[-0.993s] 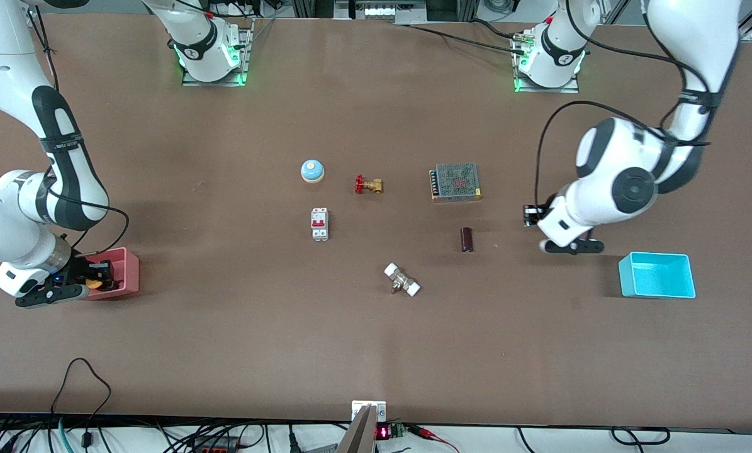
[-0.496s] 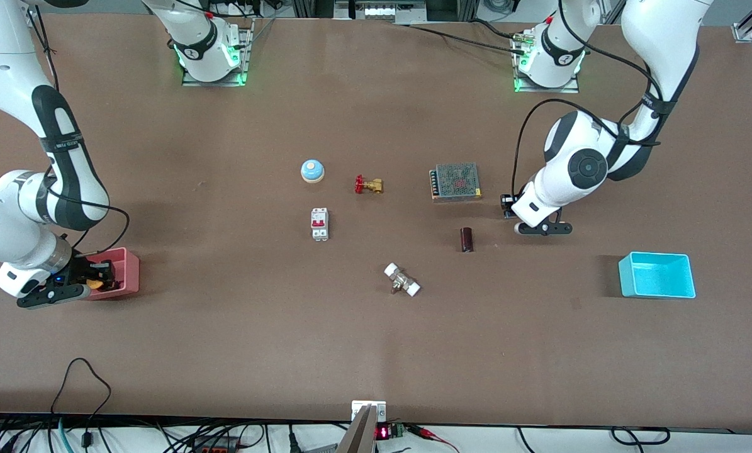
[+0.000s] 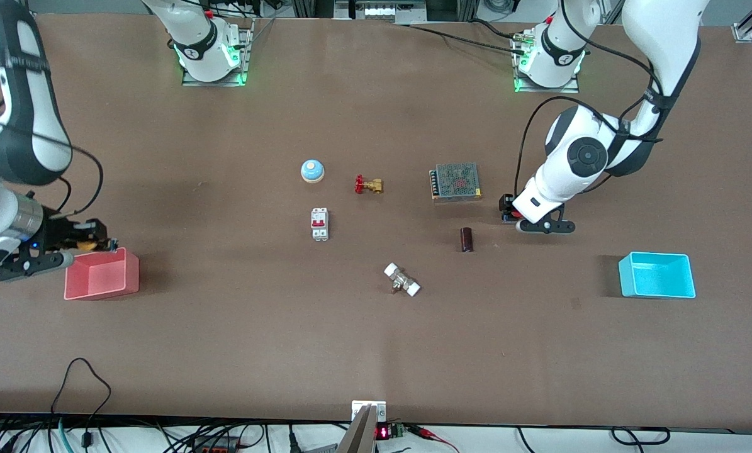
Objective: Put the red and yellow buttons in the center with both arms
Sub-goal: 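Carry the yellow button toward the breaker while the left gripper carries the red button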
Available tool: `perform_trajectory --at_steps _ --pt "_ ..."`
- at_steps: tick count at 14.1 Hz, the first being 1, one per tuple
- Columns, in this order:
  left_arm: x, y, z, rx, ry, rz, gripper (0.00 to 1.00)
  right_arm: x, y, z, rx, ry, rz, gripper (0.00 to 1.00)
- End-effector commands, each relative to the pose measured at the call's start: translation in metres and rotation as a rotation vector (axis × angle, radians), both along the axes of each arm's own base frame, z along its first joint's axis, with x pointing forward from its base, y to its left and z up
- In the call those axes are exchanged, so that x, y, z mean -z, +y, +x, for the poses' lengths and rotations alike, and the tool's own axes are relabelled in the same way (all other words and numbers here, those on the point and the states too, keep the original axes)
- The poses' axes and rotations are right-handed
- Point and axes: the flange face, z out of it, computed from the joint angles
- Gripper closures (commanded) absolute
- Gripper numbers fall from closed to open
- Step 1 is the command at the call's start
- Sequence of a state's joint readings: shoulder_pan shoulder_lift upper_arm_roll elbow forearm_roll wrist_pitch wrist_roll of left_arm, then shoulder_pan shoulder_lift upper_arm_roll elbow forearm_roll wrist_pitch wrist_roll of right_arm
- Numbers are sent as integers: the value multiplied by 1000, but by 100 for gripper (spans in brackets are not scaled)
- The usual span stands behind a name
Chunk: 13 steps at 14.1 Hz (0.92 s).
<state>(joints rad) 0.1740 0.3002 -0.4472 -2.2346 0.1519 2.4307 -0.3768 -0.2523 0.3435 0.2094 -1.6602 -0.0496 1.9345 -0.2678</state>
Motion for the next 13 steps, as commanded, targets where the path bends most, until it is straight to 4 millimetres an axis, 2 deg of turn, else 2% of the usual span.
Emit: perform_trajectory --at_steps 1,5,6,7,9,11,13 --pt "-52 -5 10 17 18 68 0 9 73 -24 41 28 -1 73" --pt "-20 0 12 50 39 92 0 59 146 -43 58 -43 6 73" --pt "-8 3 10 65 30 97 11 73 164 -48 37 -52 10 73" --pt "3 5 7 56 28 84 39 86 174 -50 28 -61 18 73" --pt "21 4 4 39 26 62 66 110 192 -55 41 -64 27 73" --pt "37 4 2 13 23 42 73 133 211 -64 42 -45 25 73" --pt "41 9 3 -2 20 41 73 155 229 -72 34 -37 29 73"
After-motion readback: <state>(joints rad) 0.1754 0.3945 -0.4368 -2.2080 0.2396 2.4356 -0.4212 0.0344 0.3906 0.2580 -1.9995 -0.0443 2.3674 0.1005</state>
